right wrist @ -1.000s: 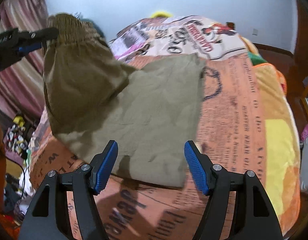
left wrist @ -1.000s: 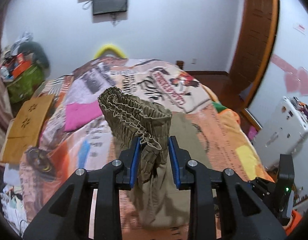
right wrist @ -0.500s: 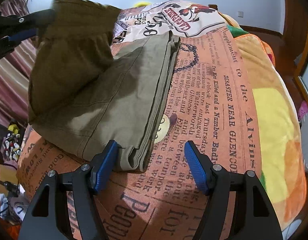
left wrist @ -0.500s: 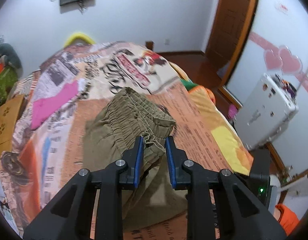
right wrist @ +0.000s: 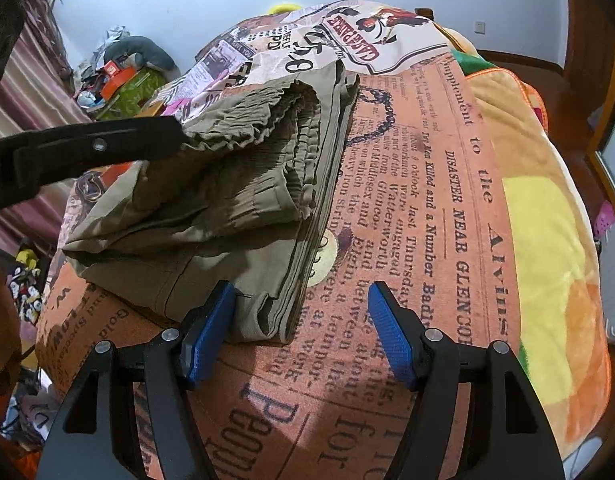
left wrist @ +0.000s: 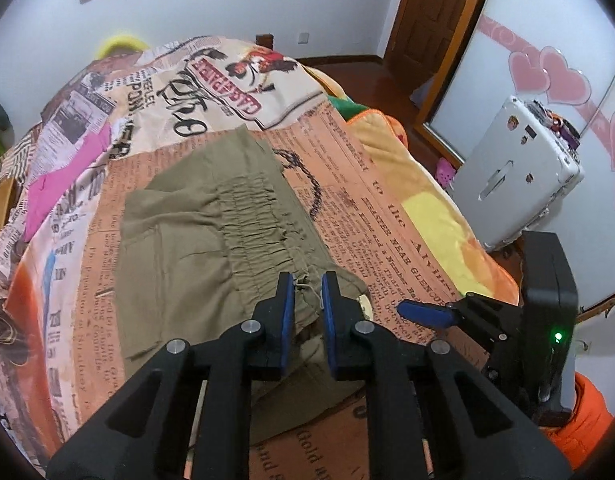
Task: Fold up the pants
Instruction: 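Lower the held waistband onto the folded pants with the left gripper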
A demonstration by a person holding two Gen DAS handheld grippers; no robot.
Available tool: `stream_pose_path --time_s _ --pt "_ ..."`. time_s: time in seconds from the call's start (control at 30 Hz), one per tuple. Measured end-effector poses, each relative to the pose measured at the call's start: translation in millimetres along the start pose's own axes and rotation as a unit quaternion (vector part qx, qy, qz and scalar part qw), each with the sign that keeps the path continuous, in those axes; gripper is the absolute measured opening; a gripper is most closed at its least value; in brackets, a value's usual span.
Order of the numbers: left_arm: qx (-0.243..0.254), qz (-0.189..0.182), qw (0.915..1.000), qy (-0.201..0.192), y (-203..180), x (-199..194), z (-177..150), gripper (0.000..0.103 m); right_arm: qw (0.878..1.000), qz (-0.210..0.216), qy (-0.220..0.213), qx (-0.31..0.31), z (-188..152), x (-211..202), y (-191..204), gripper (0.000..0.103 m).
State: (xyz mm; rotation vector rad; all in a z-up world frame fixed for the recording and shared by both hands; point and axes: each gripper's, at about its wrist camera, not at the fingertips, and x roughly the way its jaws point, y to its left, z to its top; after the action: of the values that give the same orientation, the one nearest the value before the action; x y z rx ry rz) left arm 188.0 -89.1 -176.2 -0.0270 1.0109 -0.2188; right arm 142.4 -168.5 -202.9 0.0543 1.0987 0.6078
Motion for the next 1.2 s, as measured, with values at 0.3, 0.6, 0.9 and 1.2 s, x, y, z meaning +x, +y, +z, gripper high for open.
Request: stream_pose_path --time_s 0.3,0.6,0.9,1.2 --pt "-0.033 -0.001 0.9993 -0.019 34 -34 -6 0.044 1.0 -0.008 -0.016 0.001 5 -11 0 0.065" --pt "0.03 -0.007 0.9984 0.048 6 4 -25 0.047 1.0 -0.007 -0.002 0.004 -4 -6 -2 0.065" --pt "0.098 0.043 0.9932 0.045 -12 33 -22 0.033 1.0 0.008 0.001 0.014 -7 -5 -6 0.065" --pt "0.072 0.028 0.9968 0.019 -11 21 5 0.013 1.0 0.015 -0.001 0.016 -8 -4 -8 0.065"
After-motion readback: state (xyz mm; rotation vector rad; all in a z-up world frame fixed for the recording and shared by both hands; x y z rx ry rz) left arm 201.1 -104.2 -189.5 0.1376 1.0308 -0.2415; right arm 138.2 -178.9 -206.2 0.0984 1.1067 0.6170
